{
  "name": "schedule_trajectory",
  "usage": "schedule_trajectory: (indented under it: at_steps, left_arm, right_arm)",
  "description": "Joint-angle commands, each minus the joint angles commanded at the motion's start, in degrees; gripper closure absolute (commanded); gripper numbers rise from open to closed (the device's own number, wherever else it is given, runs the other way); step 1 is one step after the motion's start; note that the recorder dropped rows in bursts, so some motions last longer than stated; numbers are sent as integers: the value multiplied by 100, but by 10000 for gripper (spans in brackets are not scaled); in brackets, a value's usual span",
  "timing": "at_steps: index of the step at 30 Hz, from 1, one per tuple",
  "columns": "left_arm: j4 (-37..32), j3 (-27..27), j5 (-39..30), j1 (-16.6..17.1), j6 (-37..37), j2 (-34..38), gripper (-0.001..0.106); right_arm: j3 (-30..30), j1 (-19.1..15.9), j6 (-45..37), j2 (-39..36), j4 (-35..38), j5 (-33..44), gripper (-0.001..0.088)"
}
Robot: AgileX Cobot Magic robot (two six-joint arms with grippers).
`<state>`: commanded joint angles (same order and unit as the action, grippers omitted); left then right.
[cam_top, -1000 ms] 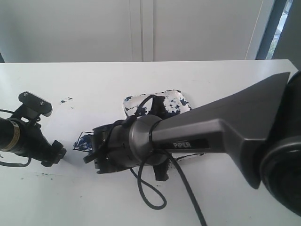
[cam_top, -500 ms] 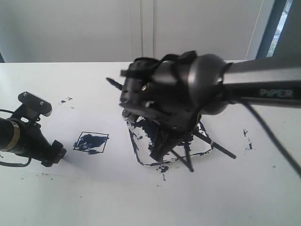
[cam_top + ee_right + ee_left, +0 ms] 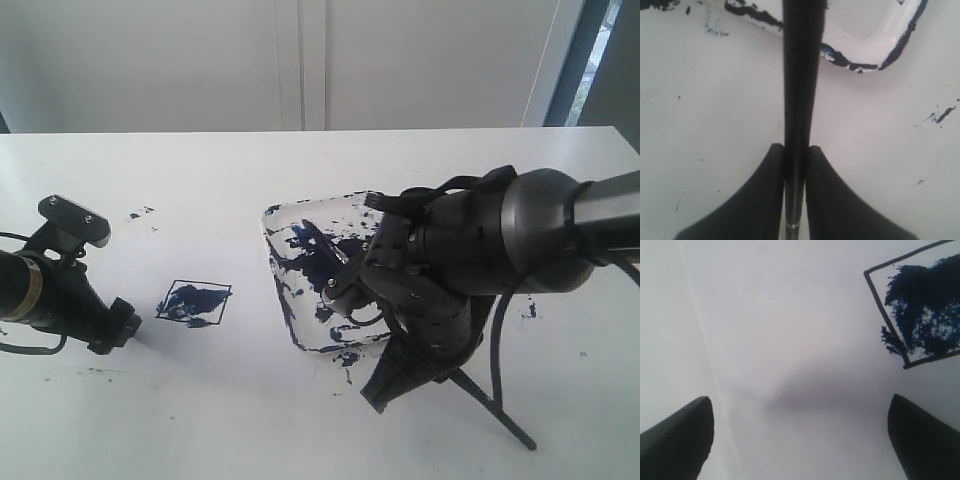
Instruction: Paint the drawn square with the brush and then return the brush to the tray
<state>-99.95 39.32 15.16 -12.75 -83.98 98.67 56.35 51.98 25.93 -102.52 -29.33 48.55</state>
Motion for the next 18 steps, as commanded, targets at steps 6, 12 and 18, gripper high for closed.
schedule_trajectory:
  at_steps: [6, 12, 18]
  left_arm:
    - [0, 0, 28, 0, 0, 0, 111]
    - [0, 0, 28, 0, 0, 0, 111]
    - [0, 0, 28, 0, 0, 0, 111]
  right_arm:
    - [-167, 0, 230, -212, -155, -273, 699]
    - [-170, 0, 290, -203, -170, -402, 484]
    - [-180, 0, 299, 31, -170, -346, 483]
